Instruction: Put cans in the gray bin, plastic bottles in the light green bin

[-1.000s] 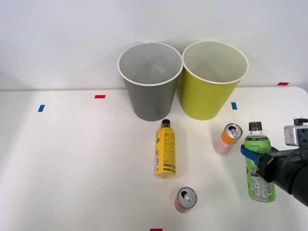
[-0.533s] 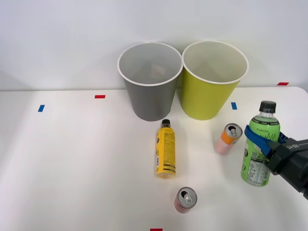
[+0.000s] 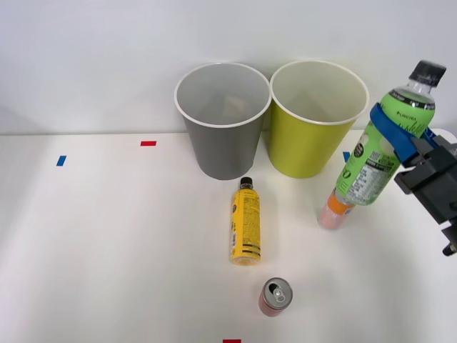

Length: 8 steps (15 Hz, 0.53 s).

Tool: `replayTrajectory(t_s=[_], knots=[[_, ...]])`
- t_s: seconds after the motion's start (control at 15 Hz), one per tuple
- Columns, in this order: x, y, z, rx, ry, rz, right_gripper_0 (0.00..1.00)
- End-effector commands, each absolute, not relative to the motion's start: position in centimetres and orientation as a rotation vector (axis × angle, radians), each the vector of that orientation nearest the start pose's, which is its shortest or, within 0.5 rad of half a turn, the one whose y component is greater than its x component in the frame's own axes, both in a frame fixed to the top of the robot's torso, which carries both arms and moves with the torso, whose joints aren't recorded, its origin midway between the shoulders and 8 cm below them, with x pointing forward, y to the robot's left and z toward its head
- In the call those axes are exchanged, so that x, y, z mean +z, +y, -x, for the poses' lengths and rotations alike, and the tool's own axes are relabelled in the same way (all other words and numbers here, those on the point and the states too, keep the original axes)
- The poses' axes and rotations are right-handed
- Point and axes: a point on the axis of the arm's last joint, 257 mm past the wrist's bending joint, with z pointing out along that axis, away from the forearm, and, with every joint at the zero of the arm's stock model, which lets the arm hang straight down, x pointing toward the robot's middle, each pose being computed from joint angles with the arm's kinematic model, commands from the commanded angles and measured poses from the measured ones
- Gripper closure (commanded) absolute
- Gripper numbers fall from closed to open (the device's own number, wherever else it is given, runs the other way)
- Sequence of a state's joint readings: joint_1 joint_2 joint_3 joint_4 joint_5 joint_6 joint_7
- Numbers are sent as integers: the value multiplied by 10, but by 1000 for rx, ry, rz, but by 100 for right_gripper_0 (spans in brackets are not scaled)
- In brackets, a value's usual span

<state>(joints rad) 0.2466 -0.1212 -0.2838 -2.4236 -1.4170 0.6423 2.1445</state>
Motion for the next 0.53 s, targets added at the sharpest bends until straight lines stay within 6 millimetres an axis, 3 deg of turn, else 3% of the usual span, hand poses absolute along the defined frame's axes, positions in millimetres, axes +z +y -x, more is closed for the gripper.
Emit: replayTrajectory(t_s=[0.07,0.33,0.53], knots=[[50,-205,-420,645,1234,45,100],[75,-208,-446,655,1225,-45,100],[87,-210,-480,669,1199,-78,100]])
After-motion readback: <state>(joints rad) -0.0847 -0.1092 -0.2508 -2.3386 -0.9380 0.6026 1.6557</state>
